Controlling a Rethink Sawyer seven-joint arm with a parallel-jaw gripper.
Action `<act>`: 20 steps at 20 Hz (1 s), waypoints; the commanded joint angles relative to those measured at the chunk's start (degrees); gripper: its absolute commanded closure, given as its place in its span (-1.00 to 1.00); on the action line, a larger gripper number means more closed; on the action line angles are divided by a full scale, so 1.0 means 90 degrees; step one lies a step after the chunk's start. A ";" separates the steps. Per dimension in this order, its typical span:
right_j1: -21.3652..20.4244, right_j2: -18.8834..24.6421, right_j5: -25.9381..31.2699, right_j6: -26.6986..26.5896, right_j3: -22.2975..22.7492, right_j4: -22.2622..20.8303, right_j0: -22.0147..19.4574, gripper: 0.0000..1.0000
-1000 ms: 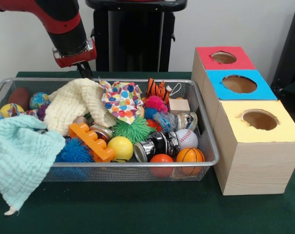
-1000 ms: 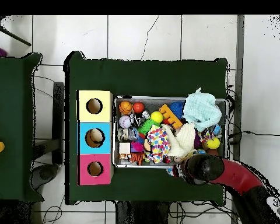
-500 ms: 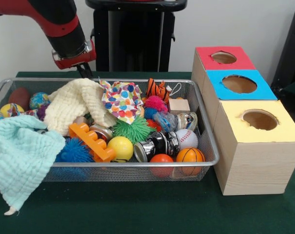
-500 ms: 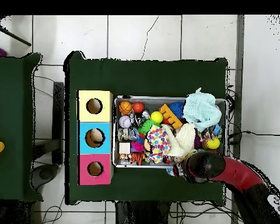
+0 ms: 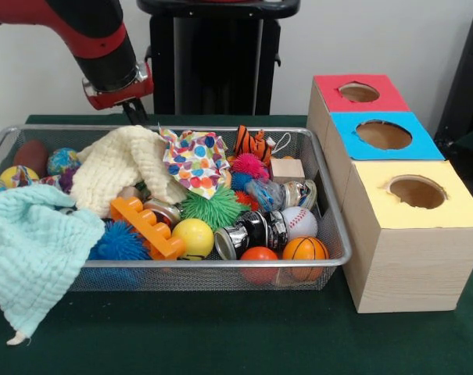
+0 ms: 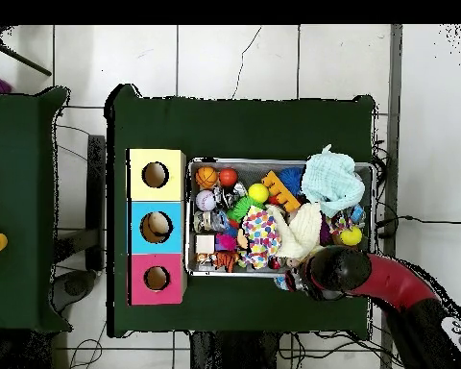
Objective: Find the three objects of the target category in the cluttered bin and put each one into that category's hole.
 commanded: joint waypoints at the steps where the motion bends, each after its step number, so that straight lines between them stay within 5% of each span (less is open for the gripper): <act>1: -0.0800 0.0838 0.0514 -0.1022 -0.0914 -0.0161 0.0134 1.00; 12: -0.0957 0.1150 0.0566 -0.1122 -0.0783 -0.0072 -0.0060 1.00; 13: -0.0948 0.1230 0.0482 -0.1154 -0.0736 -0.0039 -0.0131 -1.00; 20: -0.0818 0.1002 0.0888 -0.0955 -0.0981 -0.0273 0.0099 -1.00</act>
